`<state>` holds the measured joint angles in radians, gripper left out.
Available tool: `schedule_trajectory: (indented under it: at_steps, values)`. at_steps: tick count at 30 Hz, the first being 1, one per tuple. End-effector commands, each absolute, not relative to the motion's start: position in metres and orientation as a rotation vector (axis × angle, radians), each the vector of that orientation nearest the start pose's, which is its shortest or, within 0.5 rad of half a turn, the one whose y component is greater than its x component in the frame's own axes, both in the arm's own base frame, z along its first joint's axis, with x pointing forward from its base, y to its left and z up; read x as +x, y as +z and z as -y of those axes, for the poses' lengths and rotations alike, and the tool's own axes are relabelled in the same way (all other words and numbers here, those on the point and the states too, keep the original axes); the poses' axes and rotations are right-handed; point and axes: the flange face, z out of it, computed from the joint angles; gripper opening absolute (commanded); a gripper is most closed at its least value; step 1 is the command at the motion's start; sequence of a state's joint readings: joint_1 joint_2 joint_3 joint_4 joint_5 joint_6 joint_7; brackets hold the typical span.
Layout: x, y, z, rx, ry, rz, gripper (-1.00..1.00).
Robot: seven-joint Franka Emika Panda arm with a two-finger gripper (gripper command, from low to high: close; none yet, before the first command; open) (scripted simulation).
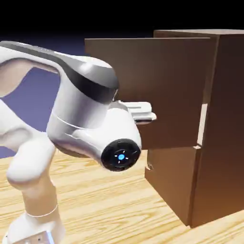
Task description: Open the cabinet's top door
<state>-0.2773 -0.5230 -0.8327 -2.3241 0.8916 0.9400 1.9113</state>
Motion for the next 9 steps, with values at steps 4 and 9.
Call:
schedule_trajectory:
  at_steps: [4, 9]
  values:
    - [0.204, 0.534, 0.289, -0.611, 1.681, -1.766, -1.0]
    - [0.212, 0.534, 0.308, -0.673, 1.723, -1.763, 1.0]
